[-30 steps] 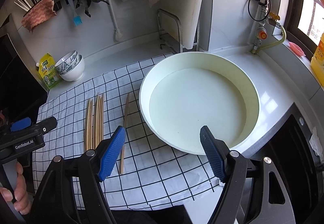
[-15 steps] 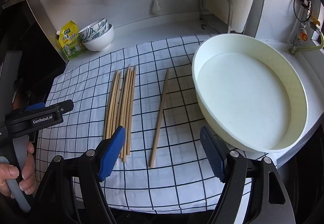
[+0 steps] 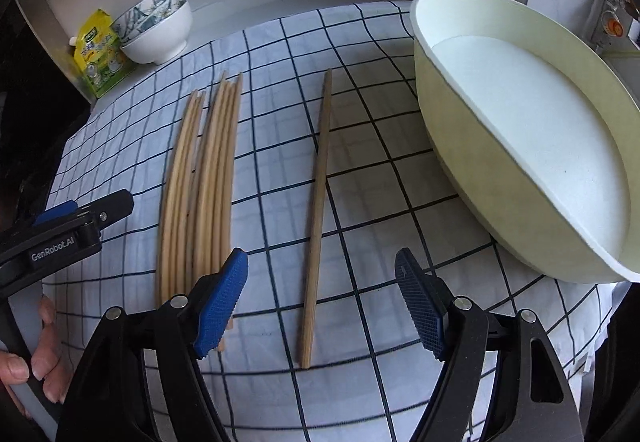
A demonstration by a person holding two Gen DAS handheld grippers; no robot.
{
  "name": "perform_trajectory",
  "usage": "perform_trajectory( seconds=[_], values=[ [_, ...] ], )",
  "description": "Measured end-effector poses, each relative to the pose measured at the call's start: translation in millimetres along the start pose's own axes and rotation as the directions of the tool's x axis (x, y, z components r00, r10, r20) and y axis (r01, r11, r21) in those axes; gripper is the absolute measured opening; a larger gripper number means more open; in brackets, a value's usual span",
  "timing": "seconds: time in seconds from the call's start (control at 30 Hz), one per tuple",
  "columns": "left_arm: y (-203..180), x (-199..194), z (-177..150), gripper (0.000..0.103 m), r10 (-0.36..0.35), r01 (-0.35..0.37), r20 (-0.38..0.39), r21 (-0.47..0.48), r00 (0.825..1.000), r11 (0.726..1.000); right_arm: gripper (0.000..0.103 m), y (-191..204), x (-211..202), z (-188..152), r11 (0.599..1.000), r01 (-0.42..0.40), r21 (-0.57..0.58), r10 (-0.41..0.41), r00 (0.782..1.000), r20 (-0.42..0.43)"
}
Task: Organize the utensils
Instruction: 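Lower the left tool onto one wooden chopstick and close it while the right tool grasps another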
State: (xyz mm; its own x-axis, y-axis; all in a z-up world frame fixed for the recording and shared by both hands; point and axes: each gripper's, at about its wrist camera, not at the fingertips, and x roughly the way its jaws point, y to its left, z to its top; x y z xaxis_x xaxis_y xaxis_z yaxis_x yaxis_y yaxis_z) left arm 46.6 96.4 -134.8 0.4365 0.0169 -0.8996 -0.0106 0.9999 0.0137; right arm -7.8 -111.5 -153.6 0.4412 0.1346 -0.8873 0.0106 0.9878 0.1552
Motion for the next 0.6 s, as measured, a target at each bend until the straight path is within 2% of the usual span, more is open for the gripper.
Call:
perform_trajectory(
  seconds=[0.3,0.6],
  values=[
    [-3,18,0,0.097,-0.016,0.016,-0.012,0.008,1.000,1.000,0.073,-3,17,2,0.998,0.058,0.010,-0.058,0.998,0.019],
    [-4,23,-4,0.097,-0.024,0.025,-0.025,0.014,0.999,1.000,0.073,-3,20,3,0.997,0.076,-0.008,-0.076,0.997,0.026]
  ],
)
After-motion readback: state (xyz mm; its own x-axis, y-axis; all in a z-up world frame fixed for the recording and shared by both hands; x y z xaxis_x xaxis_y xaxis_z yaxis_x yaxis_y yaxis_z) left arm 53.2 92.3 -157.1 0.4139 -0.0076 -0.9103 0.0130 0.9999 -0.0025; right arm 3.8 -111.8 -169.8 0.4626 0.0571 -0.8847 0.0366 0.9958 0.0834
